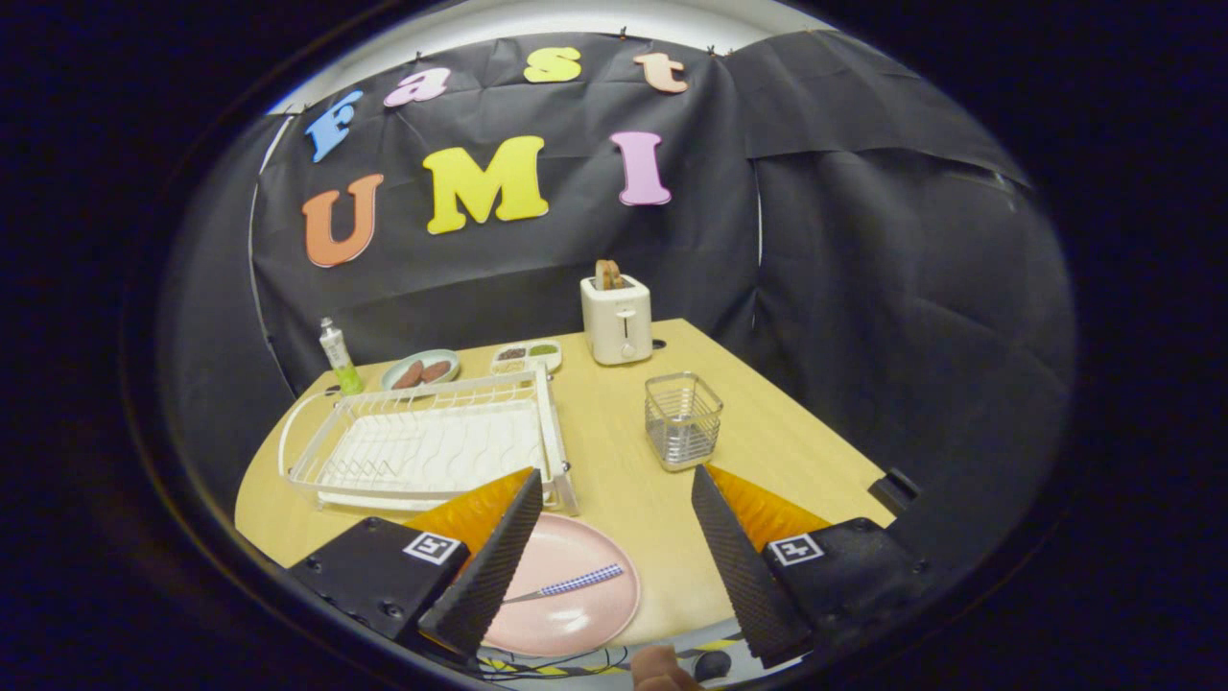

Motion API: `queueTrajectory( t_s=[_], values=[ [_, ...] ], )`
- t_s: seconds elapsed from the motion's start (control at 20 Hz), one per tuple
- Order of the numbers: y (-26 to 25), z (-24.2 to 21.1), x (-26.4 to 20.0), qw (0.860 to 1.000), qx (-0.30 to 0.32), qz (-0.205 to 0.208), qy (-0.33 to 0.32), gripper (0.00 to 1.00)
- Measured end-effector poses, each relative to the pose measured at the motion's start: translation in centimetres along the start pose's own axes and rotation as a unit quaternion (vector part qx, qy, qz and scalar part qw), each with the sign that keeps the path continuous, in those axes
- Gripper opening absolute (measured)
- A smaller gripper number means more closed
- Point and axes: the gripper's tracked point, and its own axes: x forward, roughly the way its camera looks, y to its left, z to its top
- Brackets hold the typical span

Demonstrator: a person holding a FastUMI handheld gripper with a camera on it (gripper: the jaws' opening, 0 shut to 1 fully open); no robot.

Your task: Take the plate from the dish rack, then take the spoon from the basket and place it into the plate.

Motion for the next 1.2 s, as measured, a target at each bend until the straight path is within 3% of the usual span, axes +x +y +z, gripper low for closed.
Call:
queueTrajectory(
  t_s=[0.65,0.9,1.2],
  values=[
    [0.8,18.2,-8.9,0.987,-0.010,0.066,-0.149,1.00],
    [2.2,22.5,-12.3,0.981,-0.028,0.093,-0.171,1.00],
    [3.2,24.2,-14.5,0.979,-0.041,0.113,-0.165,1.00]
  ],
)
